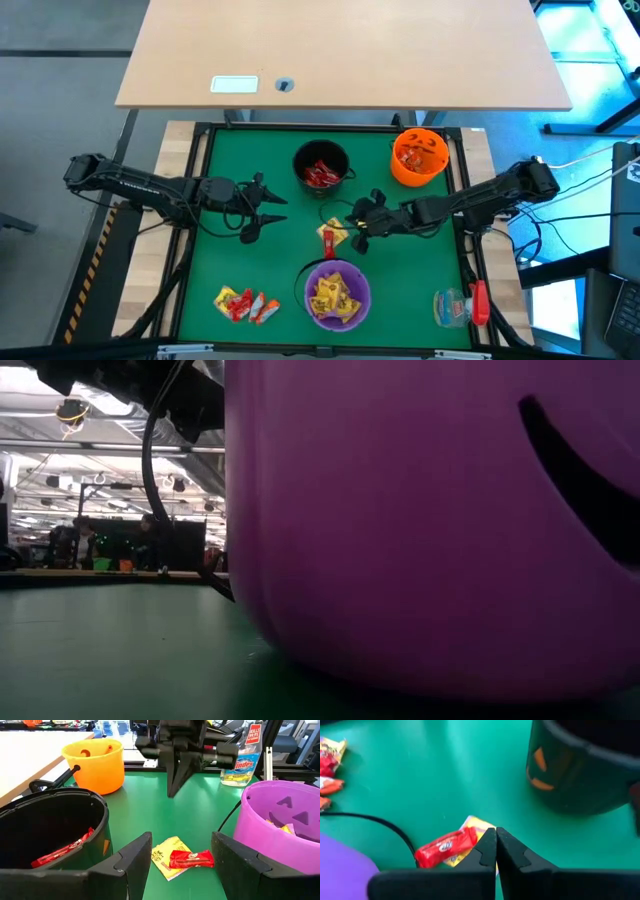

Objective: Sort candy
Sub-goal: Put the yellow candy into the purple bucket

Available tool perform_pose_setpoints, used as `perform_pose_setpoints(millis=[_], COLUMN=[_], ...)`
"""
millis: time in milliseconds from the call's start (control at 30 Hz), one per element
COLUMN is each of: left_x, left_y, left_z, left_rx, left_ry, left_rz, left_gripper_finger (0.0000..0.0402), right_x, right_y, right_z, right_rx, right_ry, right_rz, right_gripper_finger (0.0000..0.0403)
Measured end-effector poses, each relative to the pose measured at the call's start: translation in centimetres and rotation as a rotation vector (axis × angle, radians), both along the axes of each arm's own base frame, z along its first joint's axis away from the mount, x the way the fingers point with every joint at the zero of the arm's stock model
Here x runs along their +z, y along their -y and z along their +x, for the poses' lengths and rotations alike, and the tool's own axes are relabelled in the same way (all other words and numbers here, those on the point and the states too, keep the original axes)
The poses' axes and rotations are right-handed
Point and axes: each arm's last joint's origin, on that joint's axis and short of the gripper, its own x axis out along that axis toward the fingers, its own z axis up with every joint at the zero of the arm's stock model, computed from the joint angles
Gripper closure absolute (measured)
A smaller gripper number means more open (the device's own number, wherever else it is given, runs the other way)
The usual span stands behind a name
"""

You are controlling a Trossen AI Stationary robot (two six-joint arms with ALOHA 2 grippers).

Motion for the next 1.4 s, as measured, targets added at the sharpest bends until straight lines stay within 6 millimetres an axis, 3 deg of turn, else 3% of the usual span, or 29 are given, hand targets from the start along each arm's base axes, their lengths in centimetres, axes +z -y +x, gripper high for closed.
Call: perform_pose_setpoints(millis=[133, 267, 367, 667, 833, 967, 1100, 1400], left_x=[0.0, 0.0, 0.0, 0.0, 0.0, 0.0, 0.0, 0.0], left_y=[0.0, 0.0, 0.0, 0.0, 0.0, 0.0, 0.0, 0.0], left_z=[0.0, 0.0, 0.0, 0.0, 0.0, 0.0, 0.0, 0.0], left_rx=[0.0, 0.0, 0.0, 0.006, 0.006, 0.007, 0.008, 0.014], left_ry=[0.0, 0.0, 0.0, 0.0, 0.0, 0.0, 0.001, 0.005], left_rz=[-0.001, -0.001, -0.001, -0.018, -0.019, -0.021, -0.026, -0.047], left_gripper_finger=[0.0208, 0.0208, 0.0208, 0.0207, 0.0207, 0.0207, 0.0207, 0.0207], right_x=[0.4, -0.6, -2.5, -6.8, -9.2, -10.2, -10.6, -10.7], right_y=[0.1, -0.2, -0.6, -1.0, -1.1, -1.1, -1.2, -1.2], right_z=[-0.2, 0.2, 0.8, 2.5, 2.8, 2.9, 2.9, 2.9], right_rx=[0.002, 0.08, 0.136, 0.132, 0.129, 0.102, 0.099, 0.11], right_ry=[0.011, -0.044, -0.12, -0.204, -0.286, -0.317, -0.326, -0.333], right_rz=[-0.017, 0.003, 0.02, 0.007, -0.001, 0.028, 0.037, 0.045], right_gripper_finger=[0.04, 0.0378, 0.0332, 0.0142, 0.0091, 0.0094, 0.013, 0.0294])
